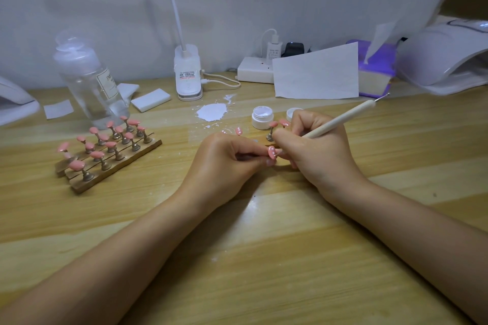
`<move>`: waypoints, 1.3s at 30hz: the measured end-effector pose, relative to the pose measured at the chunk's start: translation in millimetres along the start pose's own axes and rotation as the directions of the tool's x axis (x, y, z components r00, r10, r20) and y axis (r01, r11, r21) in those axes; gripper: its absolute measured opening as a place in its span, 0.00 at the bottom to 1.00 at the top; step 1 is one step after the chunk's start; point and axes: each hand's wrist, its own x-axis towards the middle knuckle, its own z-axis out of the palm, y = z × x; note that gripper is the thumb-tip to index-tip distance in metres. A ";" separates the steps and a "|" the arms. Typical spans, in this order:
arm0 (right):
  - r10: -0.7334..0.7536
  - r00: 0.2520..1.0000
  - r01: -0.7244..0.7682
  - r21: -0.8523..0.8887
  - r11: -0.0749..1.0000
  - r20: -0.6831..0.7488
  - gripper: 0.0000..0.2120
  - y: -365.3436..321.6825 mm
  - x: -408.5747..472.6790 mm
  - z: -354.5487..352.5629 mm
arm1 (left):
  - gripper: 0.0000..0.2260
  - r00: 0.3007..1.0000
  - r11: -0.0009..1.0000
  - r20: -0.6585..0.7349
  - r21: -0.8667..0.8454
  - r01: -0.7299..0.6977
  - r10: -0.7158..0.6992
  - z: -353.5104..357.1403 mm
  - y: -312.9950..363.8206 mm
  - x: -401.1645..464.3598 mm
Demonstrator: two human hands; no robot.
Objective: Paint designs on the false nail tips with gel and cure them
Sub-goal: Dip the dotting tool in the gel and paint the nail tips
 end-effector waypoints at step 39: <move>-0.005 1.000 0.005 -0.006 1.000 -0.010 0.20 -0.8 -1.4 0.1 | 0.12 1.000 1.000 0.001 0.011 -0.007 0.007 0.6 -2.5 0.7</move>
